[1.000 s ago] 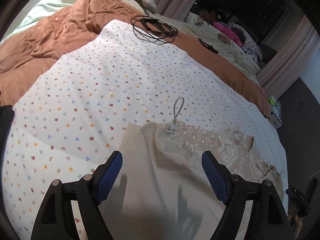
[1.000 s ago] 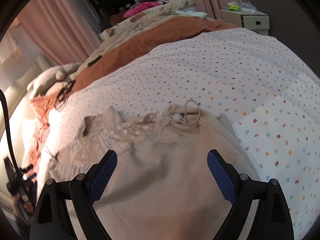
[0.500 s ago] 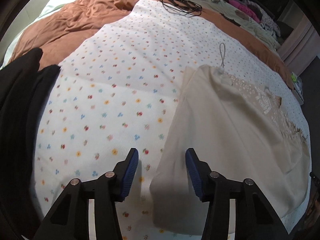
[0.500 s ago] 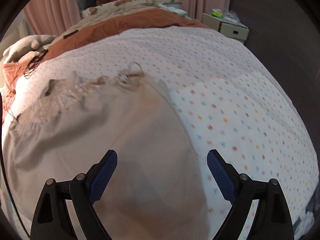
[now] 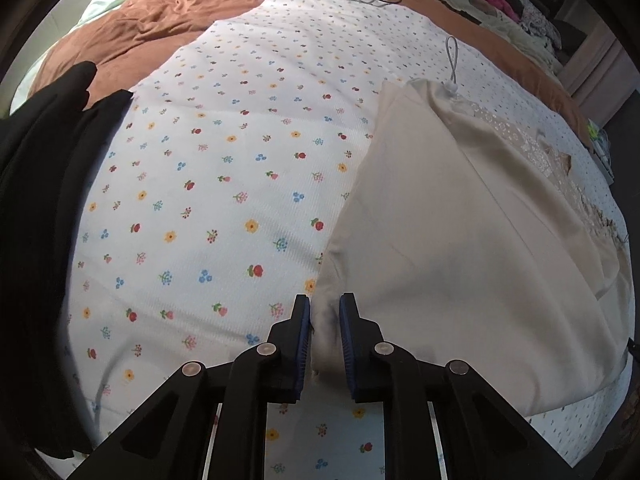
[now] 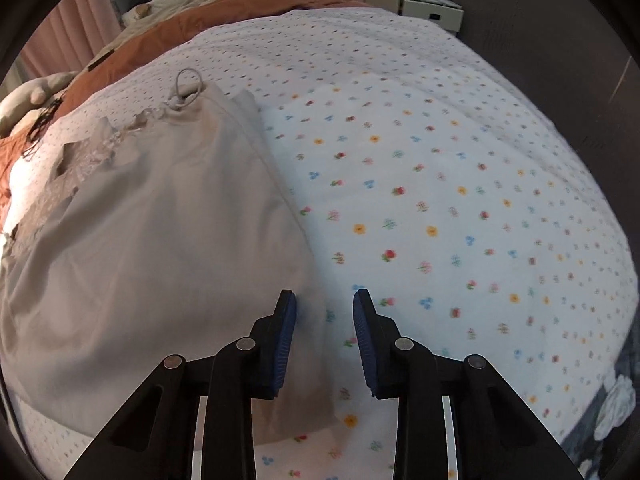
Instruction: Fold large clothes
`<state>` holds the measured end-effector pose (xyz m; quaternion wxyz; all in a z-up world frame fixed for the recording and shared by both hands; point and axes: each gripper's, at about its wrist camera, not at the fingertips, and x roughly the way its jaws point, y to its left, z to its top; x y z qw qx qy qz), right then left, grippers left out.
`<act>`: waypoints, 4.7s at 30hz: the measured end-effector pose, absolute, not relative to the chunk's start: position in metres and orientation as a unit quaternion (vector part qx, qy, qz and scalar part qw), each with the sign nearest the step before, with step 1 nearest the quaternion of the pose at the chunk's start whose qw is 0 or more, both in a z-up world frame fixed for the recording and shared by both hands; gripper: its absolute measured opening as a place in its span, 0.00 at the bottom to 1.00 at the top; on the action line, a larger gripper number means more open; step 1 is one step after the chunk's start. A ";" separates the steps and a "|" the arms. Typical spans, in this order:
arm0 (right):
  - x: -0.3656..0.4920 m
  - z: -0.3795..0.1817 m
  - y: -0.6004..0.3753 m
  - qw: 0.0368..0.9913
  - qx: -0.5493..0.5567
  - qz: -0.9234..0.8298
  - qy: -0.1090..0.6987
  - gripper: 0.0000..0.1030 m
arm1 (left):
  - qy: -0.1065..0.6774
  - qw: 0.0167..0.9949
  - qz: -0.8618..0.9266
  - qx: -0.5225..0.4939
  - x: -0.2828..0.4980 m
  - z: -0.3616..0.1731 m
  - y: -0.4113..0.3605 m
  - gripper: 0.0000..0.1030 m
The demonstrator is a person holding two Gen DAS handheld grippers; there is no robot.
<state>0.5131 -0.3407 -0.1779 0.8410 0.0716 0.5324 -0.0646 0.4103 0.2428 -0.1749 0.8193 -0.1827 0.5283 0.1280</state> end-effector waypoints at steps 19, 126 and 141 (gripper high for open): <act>0.575 -0.123 -0.128 0.854 0.010 0.162 0.494 0.52 | 0.473 0.838 0.116 -0.247 0.385 -0.140 0.251 0.69; 0.464 -0.168 -0.064 0.800 0.081 0.264 0.533 0.31 | 0.370 0.801 0.073 -0.465 0.385 -0.156 0.226 0.10; 0.481 -0.205 -0.073 0.791 0.112 0.259 0.544 0.19 | 0.322 0.857 -0.032 -0.400 0.424 -0.044 0.163 0.09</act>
